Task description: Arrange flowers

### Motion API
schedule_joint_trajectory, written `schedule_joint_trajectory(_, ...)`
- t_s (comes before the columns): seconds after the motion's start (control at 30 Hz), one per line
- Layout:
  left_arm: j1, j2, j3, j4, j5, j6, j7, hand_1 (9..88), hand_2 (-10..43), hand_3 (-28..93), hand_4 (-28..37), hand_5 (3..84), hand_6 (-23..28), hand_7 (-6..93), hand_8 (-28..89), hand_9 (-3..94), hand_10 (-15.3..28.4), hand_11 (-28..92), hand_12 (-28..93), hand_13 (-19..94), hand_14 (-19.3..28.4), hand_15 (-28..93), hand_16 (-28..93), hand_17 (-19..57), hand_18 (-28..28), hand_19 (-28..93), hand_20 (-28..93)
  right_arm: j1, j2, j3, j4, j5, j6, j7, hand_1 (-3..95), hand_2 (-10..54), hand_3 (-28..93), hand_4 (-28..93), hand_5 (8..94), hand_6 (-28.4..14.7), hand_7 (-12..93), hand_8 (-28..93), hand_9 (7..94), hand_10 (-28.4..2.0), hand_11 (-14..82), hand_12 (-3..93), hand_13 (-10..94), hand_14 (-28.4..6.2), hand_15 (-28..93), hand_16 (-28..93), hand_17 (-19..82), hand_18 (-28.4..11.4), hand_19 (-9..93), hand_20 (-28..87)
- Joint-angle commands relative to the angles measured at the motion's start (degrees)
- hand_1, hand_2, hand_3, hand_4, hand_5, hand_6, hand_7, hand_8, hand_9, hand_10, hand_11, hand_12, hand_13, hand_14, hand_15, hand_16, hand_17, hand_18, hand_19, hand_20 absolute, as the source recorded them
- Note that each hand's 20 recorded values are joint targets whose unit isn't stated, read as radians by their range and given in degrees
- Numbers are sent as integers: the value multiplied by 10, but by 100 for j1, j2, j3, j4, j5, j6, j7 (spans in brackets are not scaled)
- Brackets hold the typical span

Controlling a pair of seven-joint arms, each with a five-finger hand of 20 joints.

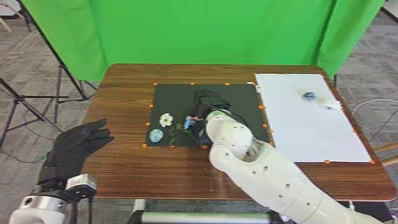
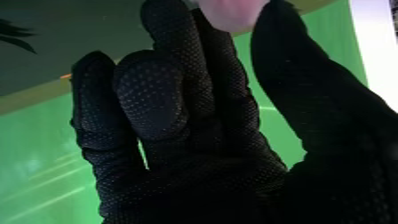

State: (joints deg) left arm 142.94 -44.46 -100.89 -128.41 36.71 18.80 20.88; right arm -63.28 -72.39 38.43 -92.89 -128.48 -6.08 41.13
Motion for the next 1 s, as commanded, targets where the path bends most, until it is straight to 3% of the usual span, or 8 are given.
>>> schedule_joint_trajectory(0.03, 15, -60, 35, -9, 47, -63, -64, 277, 47, 825, -201, 447, 132, 197, -108, 405, 224, 396, 99, 291, 284, 677, -150, -92, 223, 607, 89, 123, -11, -6, 37, -151, 1, 159, 388, -95, 836, -256, 669, -51, 215, -120, 710, -158, 352, 211, 710, -79, 752, 198, 440, -196, 932, 69)
schedule_joint_trajectory(0.57, 13, -114, 13, -4, 63, -116, -97, 276, 46, 826, -198, 447, 132, 197, -108, 404, 224, 396, 98, 291, 284, 677, -150, -92, 224, 607, 89, 125, 63, -112, 128, -507, -206, 371, 411, -95, 826, -265, 679, -54, 222, -93, 709, -160, 349, 212, 712, -82, 760, 195, 448, -200, 932, 79)
schedule_joint_trajectory(1.0, 84, -57, 52, -18, 6, -46, 8, 277, 45, 826, -198, 446, 131, 198, -108, 404, 223, 395, 99, 292, 284, 677, -149, -92, 224, 607, 89, 258, 132, -193, 112, -589, -213, 481, 431, -95, 825, -269, 685, -61, 209, -39, 717, -159, 324, 237, 716, -85, 763, 196, 456, -205, 932, 87)
